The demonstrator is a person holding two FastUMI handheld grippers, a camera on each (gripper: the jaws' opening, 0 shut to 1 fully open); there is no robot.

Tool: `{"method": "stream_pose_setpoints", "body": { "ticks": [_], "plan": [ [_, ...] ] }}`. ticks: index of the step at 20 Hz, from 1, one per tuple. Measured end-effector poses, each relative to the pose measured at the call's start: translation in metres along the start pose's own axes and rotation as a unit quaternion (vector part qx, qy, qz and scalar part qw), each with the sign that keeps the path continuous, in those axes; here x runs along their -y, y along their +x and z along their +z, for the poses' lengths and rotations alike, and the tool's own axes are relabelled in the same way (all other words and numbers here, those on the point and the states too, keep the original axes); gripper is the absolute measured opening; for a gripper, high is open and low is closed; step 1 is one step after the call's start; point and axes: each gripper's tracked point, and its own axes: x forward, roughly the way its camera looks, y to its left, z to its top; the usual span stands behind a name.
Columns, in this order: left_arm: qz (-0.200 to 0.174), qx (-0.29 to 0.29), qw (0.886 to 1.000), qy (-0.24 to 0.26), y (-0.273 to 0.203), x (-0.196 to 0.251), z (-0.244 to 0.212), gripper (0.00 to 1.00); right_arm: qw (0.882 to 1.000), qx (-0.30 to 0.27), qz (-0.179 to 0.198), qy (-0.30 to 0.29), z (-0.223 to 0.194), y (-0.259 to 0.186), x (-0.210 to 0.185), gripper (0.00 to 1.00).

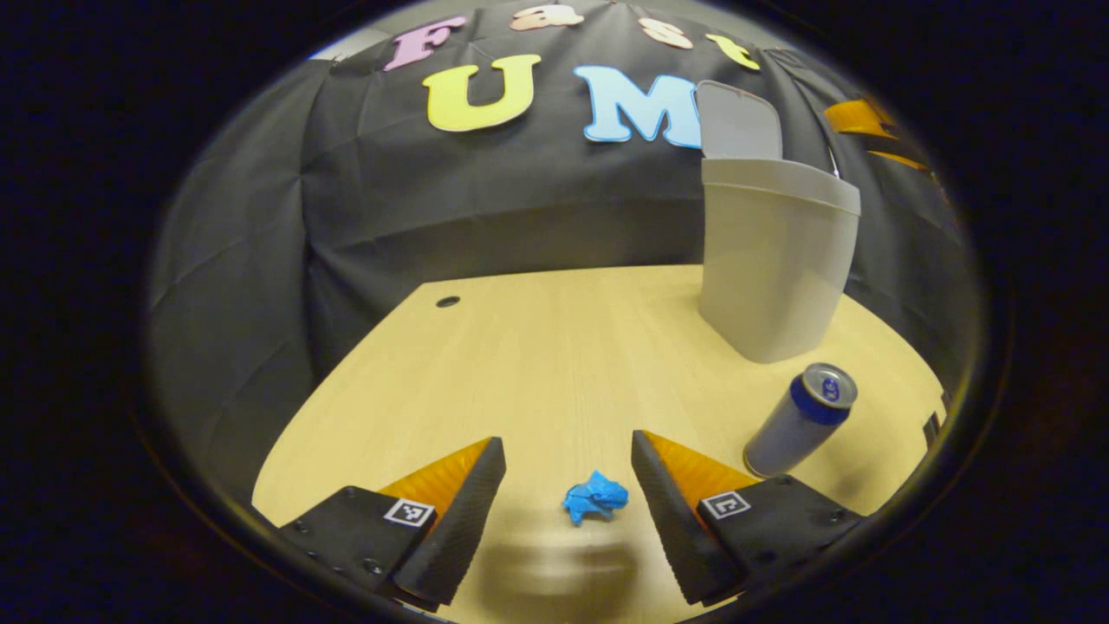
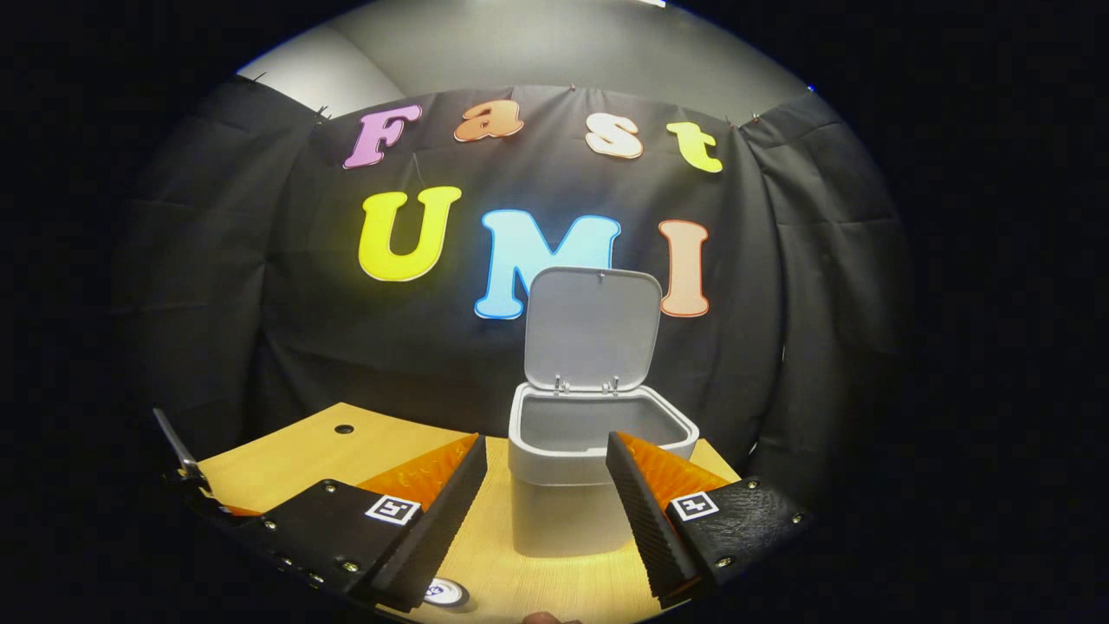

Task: Press the lid of the desktop garbage bin to open it, pick up the crumpled paper on the desktop and throw it into the bin, then pick up the pop can on the desktop and drop it into the bin, and finally close the garbage bin lid.

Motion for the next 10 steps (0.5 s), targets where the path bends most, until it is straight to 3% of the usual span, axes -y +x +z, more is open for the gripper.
{"method": "stream_pose_setpoints", "body": {
  "ticks": [1, 5, 6, 9, 10],
  "plan": [
    [-0.003, -0.007, 1.0, 0.003, 0.004, 0.001, -0.004, 0.96, 1.0, -0.002, -0.002, -0.003, -0.001, -0.003, -0.001, 0.9],
    [-0.009, -0.045, 0.999, 0.008, 0.019, 0.002, -0.027, 1.0, 1.0, 0.0, -0.014, -0.009, 0.0, -0.009, 0.001, 0.9],
    [-0.008, -0.054, 0.998, 0.01, 0.024, 0.002, -0.034, 0.96, 1.0, 0.0, -0.017, -0.007, 0.0, -0.01, 0.001, 0.9],
    [-0.011, -0.076, 0.997, 0.013, 0.03, -0.001, -0.05, 1.0, 1.0, 0.002, -0.027, -0.004, 0.003, -0.012, 0.005, 0.9],
    [-0.014, -0.082, 0.996, 0.014, 0.031, -0.001, -0.054, 0.97, 1.0, 0.002, -0.031, -0.005, 0.002, -0.013, 0.006, 0.9]
  ]
}}
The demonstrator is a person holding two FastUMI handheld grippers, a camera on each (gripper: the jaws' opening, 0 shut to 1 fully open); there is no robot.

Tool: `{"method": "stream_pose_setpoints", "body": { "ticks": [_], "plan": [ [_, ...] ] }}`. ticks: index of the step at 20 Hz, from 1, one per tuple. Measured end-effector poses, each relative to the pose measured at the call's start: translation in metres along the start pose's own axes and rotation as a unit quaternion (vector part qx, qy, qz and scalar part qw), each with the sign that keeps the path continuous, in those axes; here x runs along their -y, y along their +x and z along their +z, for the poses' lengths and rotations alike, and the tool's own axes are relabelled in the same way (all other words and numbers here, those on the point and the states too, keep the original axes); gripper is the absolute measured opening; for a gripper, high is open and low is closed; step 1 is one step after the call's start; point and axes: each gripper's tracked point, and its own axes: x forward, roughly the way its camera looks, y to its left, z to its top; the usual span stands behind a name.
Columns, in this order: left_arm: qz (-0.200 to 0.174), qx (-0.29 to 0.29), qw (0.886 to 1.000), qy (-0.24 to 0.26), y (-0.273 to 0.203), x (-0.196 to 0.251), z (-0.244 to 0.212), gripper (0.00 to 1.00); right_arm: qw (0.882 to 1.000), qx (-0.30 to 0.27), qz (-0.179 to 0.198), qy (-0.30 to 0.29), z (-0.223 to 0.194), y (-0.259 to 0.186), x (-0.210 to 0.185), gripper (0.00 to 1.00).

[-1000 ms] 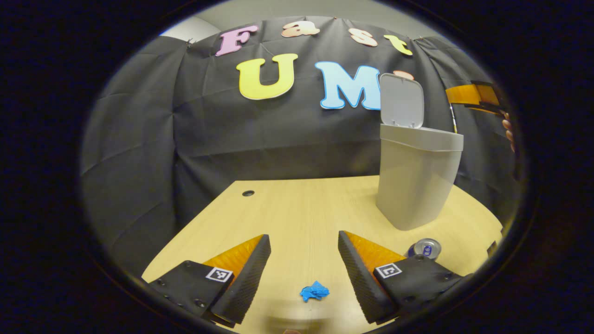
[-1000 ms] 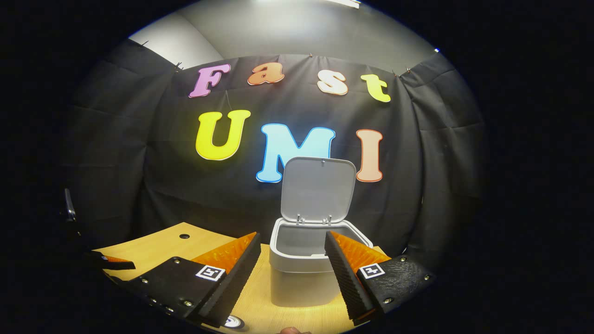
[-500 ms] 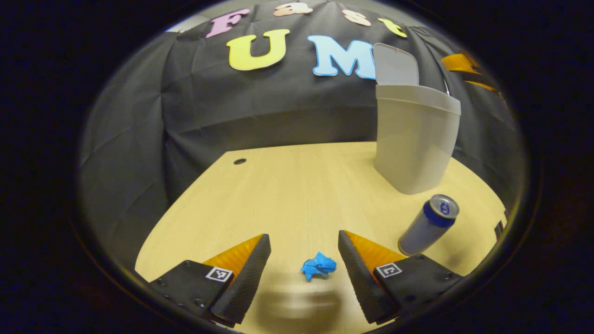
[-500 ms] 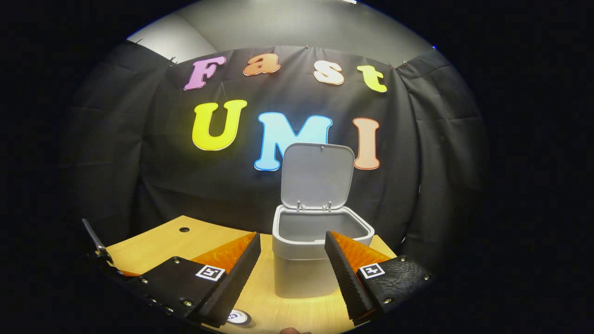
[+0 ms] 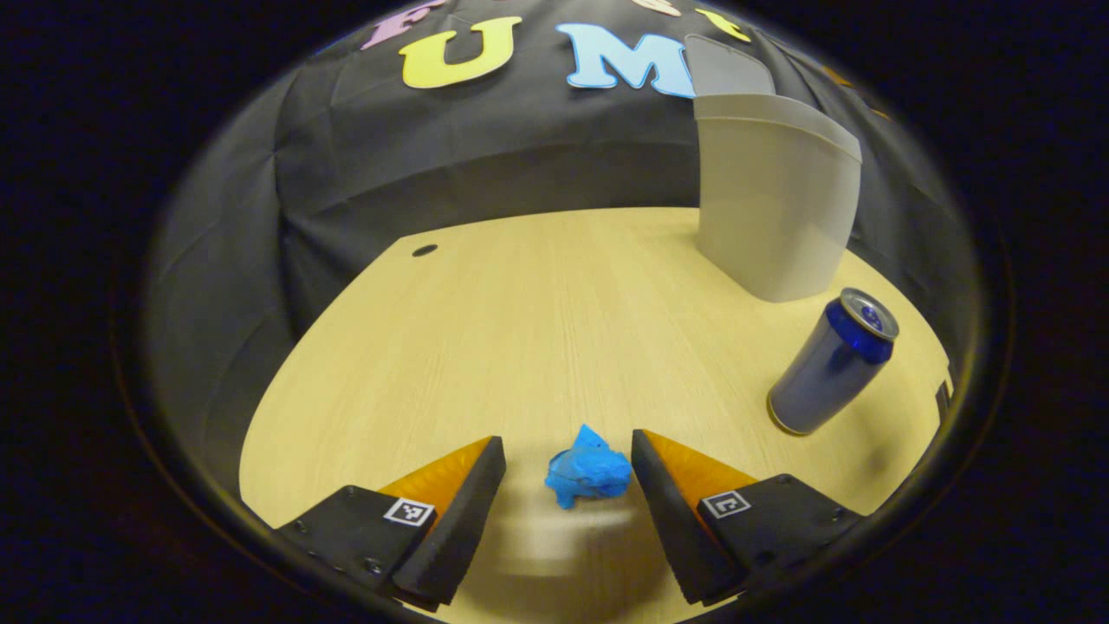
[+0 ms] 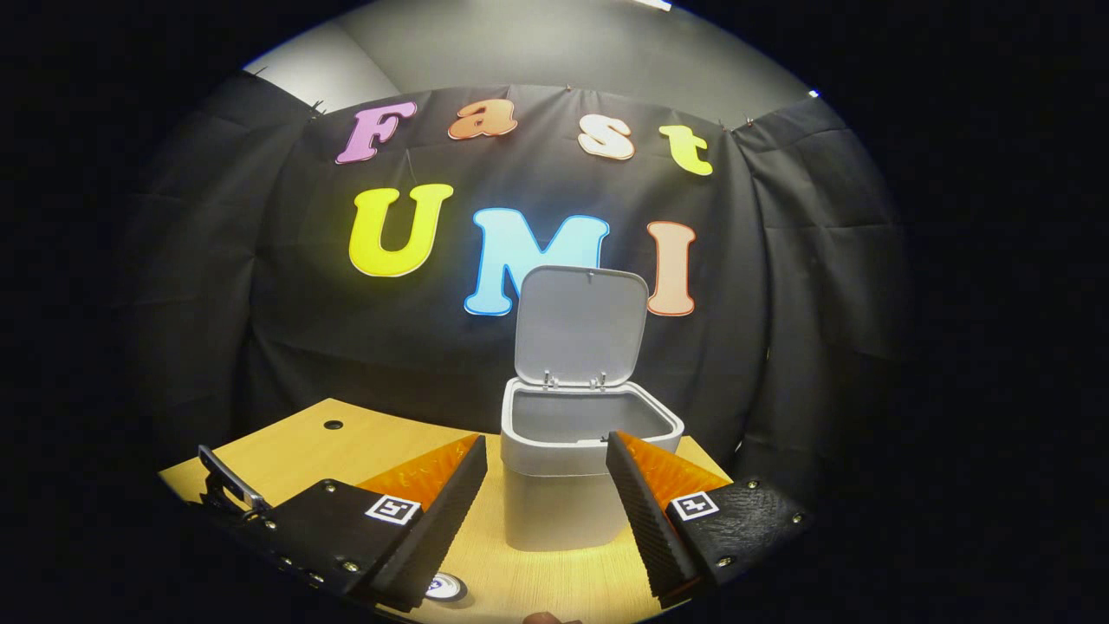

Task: Press the lid of the desktop garbage bin to open it, pick up the crumpled paper on the desktop and throw it into the bin, then pick up the pop can on the desktop and drop it into the bin, and finally close the garbage bin lid.

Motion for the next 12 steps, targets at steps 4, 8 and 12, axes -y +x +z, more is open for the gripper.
{"method": "stream_pose_setpoints", "body": {
  "ticks": [4, 8, 12],
  "plan": [
    [-0.007, -0.017, 1.0, 0.001, 0.011, 0.004, -0.014, 0.95, 1.0, -0.004, -0.008, -0.001, -0.002, 0.0, 0.003, 0.9],
    [-0.009, -0.016, 1.0, 0.003, 0.013, 0.004, -0.015, 0.61, 1.0, -0.003, -0.012, -0.004, -0.001, 0.0, 0.003, 0.9],
    [-0.006, -0.015, 1.0, -0.003, 0.014, 0.001, -0.015, 0.55, 1.0, -0.004, -0.008, -0.004, -0.003, 0.001, 0.0, 0.9]
  ]
}}
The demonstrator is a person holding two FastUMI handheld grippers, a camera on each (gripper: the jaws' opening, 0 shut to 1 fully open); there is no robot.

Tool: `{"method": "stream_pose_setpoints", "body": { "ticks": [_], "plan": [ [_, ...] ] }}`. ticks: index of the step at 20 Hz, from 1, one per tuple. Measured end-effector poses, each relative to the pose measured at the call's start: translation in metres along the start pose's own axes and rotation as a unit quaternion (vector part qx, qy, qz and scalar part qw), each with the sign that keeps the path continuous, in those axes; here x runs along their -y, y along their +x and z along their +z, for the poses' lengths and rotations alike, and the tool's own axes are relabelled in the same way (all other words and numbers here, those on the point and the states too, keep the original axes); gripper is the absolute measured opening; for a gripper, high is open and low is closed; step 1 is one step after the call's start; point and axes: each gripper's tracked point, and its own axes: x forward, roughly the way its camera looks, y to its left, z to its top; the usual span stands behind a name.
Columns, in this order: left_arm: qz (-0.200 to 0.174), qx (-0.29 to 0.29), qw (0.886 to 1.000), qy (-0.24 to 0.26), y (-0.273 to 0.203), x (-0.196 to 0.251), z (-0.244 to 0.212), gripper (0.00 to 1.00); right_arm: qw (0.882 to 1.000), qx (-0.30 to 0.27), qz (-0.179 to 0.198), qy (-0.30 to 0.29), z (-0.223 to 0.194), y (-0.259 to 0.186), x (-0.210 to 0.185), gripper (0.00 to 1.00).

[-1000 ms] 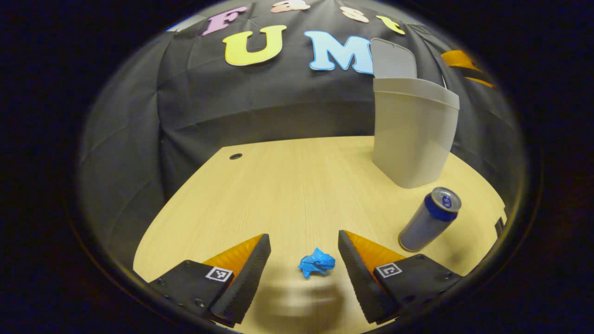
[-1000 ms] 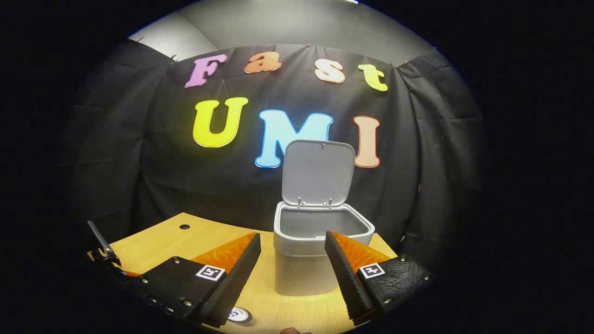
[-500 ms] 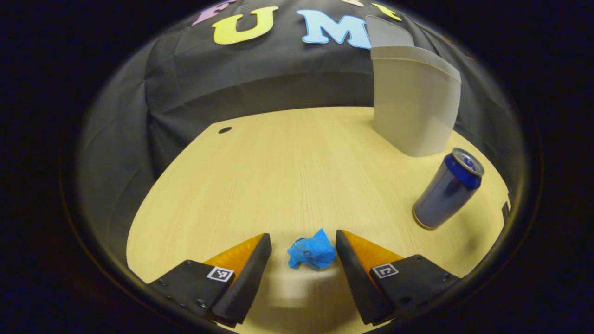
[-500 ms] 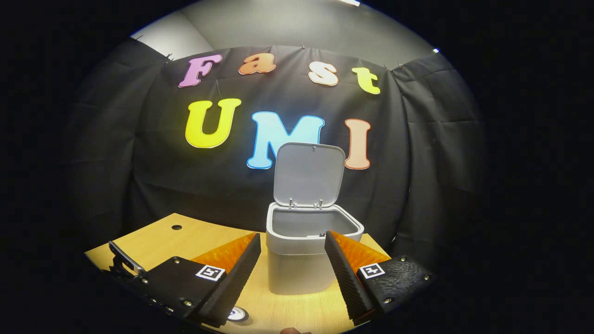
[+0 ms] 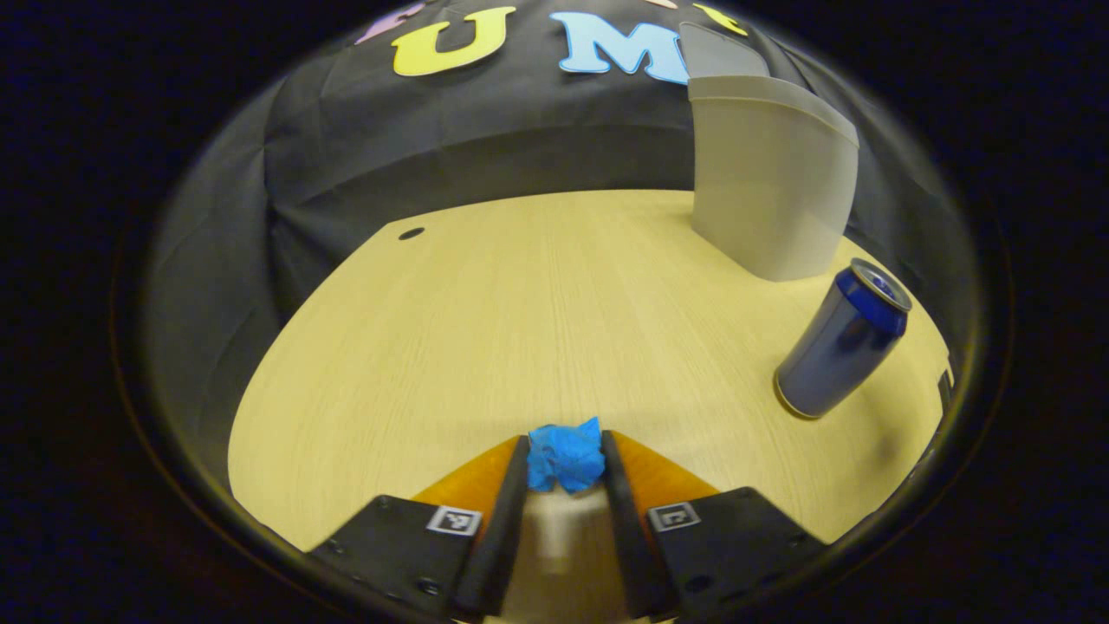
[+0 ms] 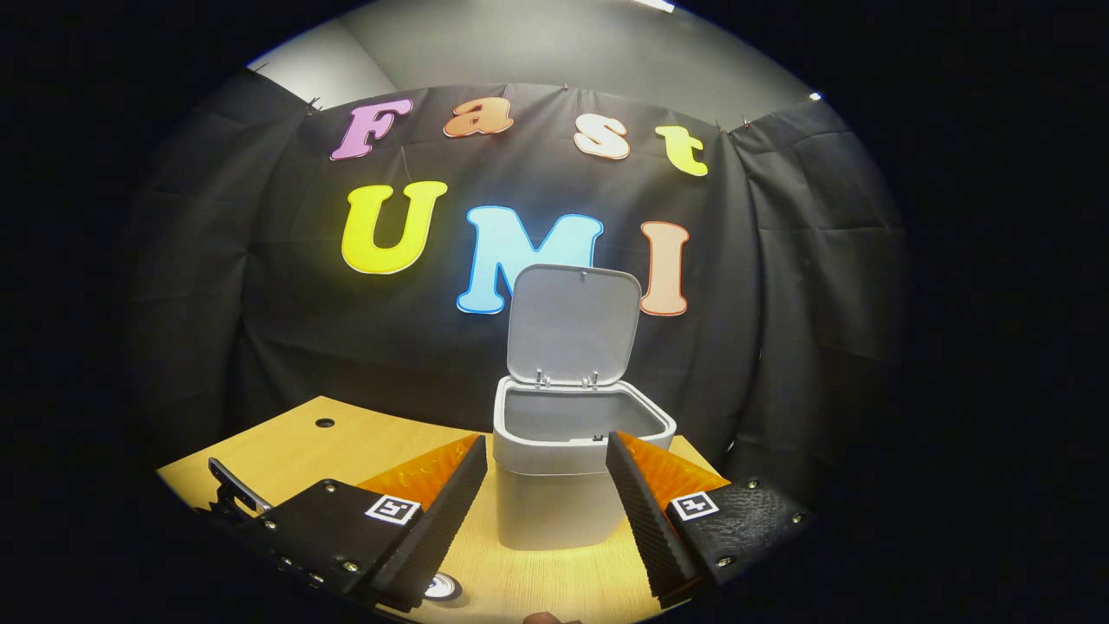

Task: Press the lid of the desktop garbage bin to open it, pick up the crumpled paper on the desktop and throw it into the bin, then pick up the pop can on the desktop and drop it into the bin, and finally close the garbage bin lid.

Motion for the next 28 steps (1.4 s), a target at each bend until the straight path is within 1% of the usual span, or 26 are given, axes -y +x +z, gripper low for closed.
{"method": "stream_pose_setpoints", "body": {
  "ticks": [1, 2, 3, 5, 6, 8, 9, 10, 11, 12, 13, 15, 16, 20, 28],
  "plan": [
    [0.0, -0.001, 1.0, -0.004, 0.0, 0.001, 0.001, 0.46, 1.0, -0.001, 0.001, -0.001, -0.001, 0.0, 0.0, 0.9],
    [-0.002, -0.001, 1.0, -0.009, 0.0, 0.001, -0.001, 0.48, 1.0, -0.001, 0.001, -0.002, -0.002, -0.001, 0.0, 0.9],
    [-0.003, -0.002, 1.0, -0.011, 0.0, 0.0, -0.001, 0.55, 1.0, -0.002, 0.001, -0.003, -0.003, 0.0, 0.001, 0.9],
    [0.0, -0.001, 1.0, -0.009, 0.001, -0.001, -0.001, 0.48, 1.0, -0.003, 0.002, -0.002, -0.005, -0.001, 0.003, 0.9],
    [0.005, -0.002, 1.0, -0.015, 0.002, -0.005, 0.0, 0.4, 1.0, -0.004, 0.001, -0.001, -0.005, -0.001, 0.004, 0.9],
    [0.004, -0.001, 1.0, -0.019, 0.001, -0.003, 0.0, 0.24, 1.0, -0.005, -0.001, 0.003, -0.007, -0.002, 0.007, 0.9],
    [0.016, 0.0, 1.0, -0.022, -0.002, -0.008, 0.001, 0.31, 1.0, -0.005, -0.002, 0.006, -0.007, -0.002, 0.008, 0.9],
    [0.014, 0.002, 1.0, -0.026, 0.0, -0.01, 0.001, 0.21, 1.0, -0.006, -0.003, 0.009, -0.008, -0.002, 0.009, 0.9],
    [0.027, 0.004, 0.999, -0.028, -0.002, -0.014, 0.001, 0.28, 1.0, -0.006, -0.003, 0.01, -0.008, -0.002, 0.011, 0.9],
    [0.031, 0.004, 0.999, -0.031, -0.002, -0.017, 0.002, 0.13, 1.0, -0.005, -0.005, 0.012, -0.008, -0.002, 0.013, 0.9],
    [0.034, 0.004, 0.999, -0.038, -0.002, -0.019, 0.001, 0.2, 1.0, -0.003, -0.006, 0.013, -0.007, -0.002, 0.015, 0.9],
    [0.039, 0.008, 0.998, -0.048, -0.006, -0.024, 0.004, 0.2, 1.0, -0.002, -0.008, 0.014, -0.007, -0.003, 0.019, 0.9],
    [0.041, 0.012, 0.998, -0.052, -0.006, -0.026, 0.007, 0.13, 1.0, -0.003, -0.008, 0.015, -0.008, -0.003, 0.02, 0.9],
    [0.043, 0.039, 0.996, -0.06, -0.019, -0.026, 0.032, 0.13, 1.0, -0.001, -0.008, 0.022, -0.008, -0.002, 0.026, 0.9],
    [0.031, 0.119, 0.991, -0.053, -0.049, -0.001, 0.112, 0.13, 0.999, 0.002, -0.002, 0.036, -0.012, 0.006, 0.033, 0.9]
  ]
}}
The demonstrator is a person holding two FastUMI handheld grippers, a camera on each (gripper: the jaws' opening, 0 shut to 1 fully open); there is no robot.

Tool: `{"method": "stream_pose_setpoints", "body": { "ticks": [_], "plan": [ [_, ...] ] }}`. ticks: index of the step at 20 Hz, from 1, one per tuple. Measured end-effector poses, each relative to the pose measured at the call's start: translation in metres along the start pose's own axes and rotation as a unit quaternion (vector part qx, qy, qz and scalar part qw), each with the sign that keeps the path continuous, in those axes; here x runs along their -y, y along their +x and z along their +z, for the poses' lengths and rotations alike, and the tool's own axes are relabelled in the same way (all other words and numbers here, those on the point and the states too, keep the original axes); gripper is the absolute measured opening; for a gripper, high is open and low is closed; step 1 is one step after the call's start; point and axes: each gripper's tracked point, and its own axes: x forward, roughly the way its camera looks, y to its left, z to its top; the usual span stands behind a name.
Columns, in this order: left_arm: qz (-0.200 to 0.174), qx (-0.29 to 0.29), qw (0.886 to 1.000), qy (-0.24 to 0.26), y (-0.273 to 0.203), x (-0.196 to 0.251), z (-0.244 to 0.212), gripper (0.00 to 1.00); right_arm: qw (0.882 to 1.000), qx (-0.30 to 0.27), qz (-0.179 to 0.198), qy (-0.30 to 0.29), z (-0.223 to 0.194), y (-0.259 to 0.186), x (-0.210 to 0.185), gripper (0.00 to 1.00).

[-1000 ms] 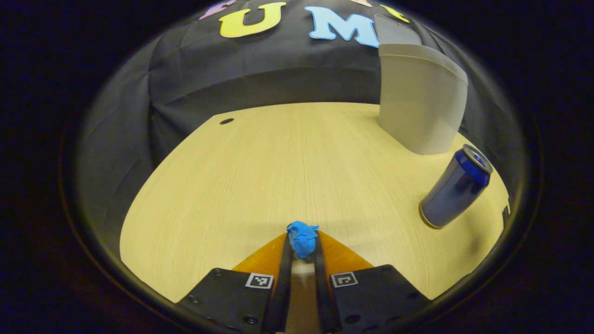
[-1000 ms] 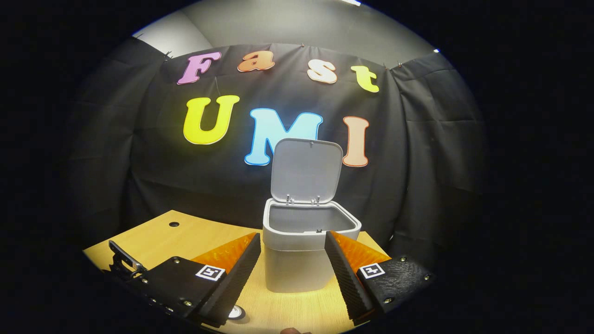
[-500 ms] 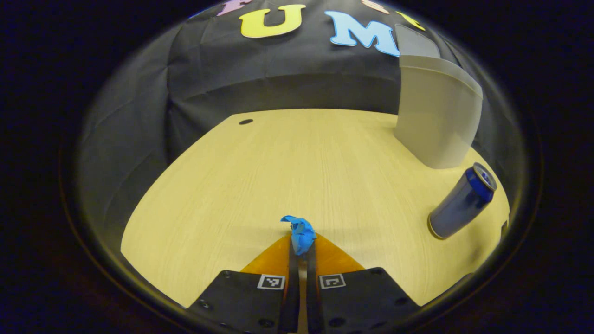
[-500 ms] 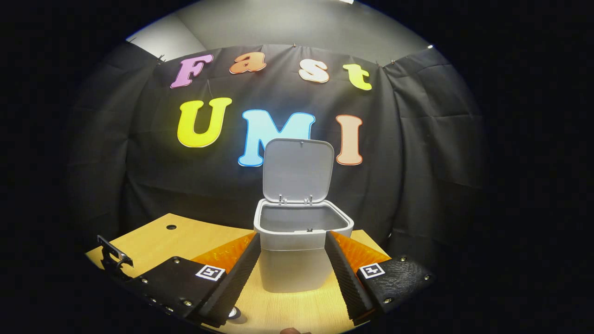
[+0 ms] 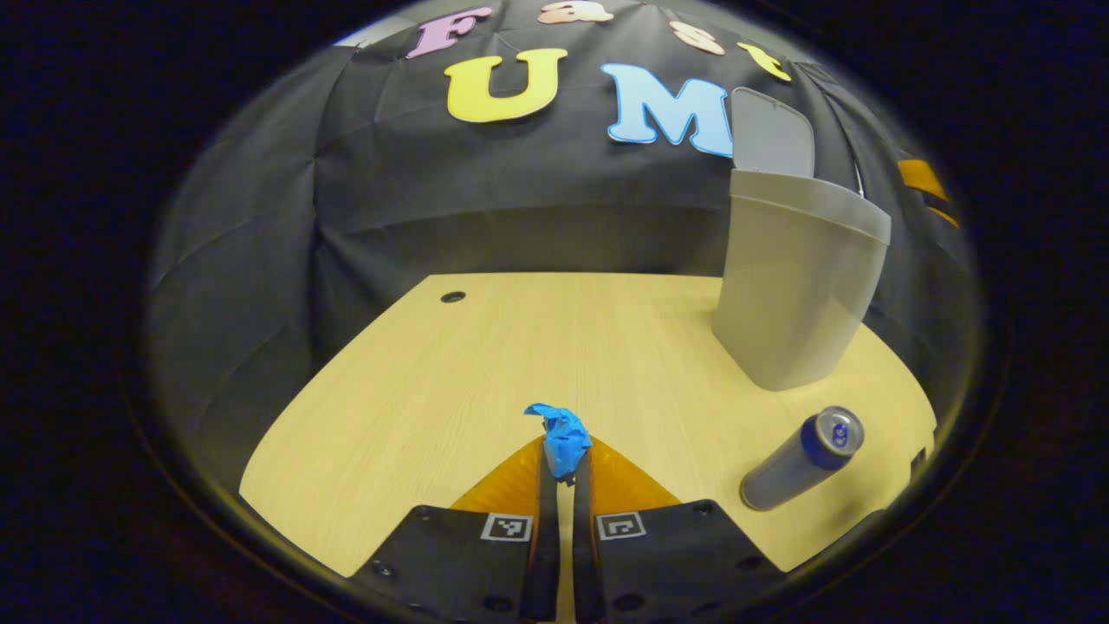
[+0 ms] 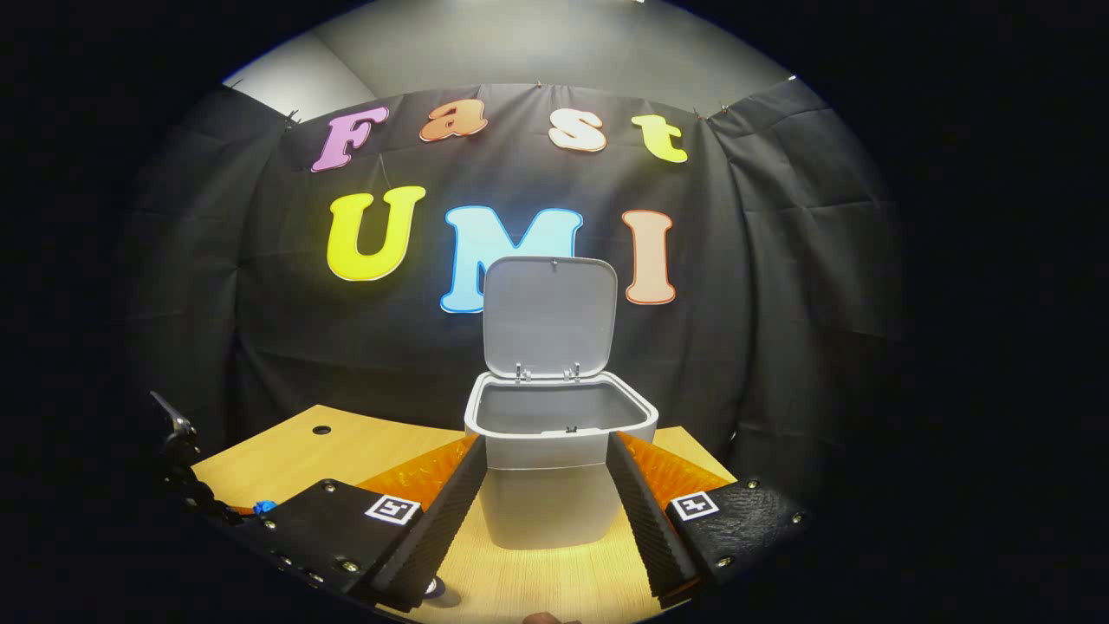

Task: Press the lid of the desktop garbage bin to open it, pick up the crumpled paper on the desktop and throw it into the bin, then pick up the pop can on the desktop and drop it into the bin, and finally close the garbage bin lid.

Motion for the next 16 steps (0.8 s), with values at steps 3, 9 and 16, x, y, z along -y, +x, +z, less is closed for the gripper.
{"method": "stream_pose_setpoints", "body": {
  "ticks": [3, 9, 16],
  "plan": [
    [-0.009, 0.019, 1.0, 0.002, -0.001, 0.013, 0.025, 0.13, 1.0, 0.002, 0.0, 0.004, 0.0, 0.005, 0.006, 0.9],
    [-0.032, 0.062, 0.998, 0.006, -0.008, 0.045, 0.075, 0.13, 1.0, 0.004, -0.012, 0.003, 0.0, 0.008, 0.026, 0.9],
    [-0.072, 0.118, 0.99, 0.01, -0.013, 0.092, 0.137, 0.12, 1.0, 0.0, -0.029, 0.009, -0.006, 0.005, 0.049, 0.9]
  ]
}}
